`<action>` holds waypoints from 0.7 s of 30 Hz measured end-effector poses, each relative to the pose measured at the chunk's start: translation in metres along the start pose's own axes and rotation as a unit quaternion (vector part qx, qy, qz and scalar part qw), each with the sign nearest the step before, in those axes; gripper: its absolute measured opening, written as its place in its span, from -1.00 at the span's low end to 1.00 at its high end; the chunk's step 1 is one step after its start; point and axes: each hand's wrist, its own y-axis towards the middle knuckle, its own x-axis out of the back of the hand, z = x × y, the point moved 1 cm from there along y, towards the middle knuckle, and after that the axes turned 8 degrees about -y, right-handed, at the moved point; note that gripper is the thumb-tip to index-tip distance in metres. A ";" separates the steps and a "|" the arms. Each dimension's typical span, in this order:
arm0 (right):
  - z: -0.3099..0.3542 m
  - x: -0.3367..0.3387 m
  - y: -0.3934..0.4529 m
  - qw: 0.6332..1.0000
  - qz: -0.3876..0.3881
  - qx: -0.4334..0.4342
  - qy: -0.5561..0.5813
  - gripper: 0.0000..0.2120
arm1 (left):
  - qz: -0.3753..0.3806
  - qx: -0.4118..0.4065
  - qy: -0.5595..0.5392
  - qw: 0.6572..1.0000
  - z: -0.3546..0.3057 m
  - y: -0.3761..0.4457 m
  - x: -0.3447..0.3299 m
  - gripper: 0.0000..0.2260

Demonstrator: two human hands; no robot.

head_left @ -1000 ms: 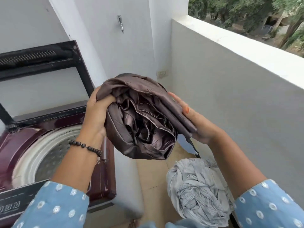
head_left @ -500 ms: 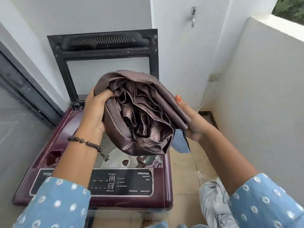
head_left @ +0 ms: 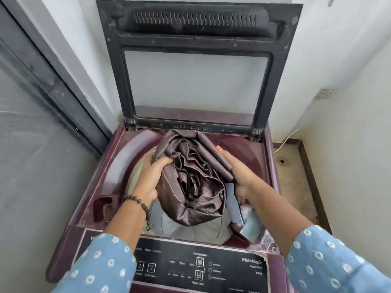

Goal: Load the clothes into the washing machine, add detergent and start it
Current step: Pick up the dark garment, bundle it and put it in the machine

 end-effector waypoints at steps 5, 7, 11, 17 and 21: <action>-0.023 -0.003 0.044 0.996 -0.035 -0.081 0.004 -0.60 | -0.012 0.077 0.068 0.995 0.041 0.041 0.017 -0.69; -0.025 -0.004 0.057 0.993 -0.061 -0.103 0.001 -0.59 | -0.020 0.077 0.089 0.993 0.047 0.053 0.020 -0.66; -0.022 -0.009 0.075 0.984 -0.116 -0.115 -0.068 -0.37 | 0.008 0.055 0.156 0.986 0.047 0.070 0.025 -0.54; -0.021 -0.009 0.086 0.967 -0.149 -0.127 -0.164 -0.27 | 0.001 0.022 0.242 0.970 0.036 0.078 0.022 -0.45; -0.026 -0.015 0.084 0.971 -0.112 -0.133 -0.163 -0.40 | 0.025 0.018 0.258 0.966 0.037 0.072 0.016 -0.50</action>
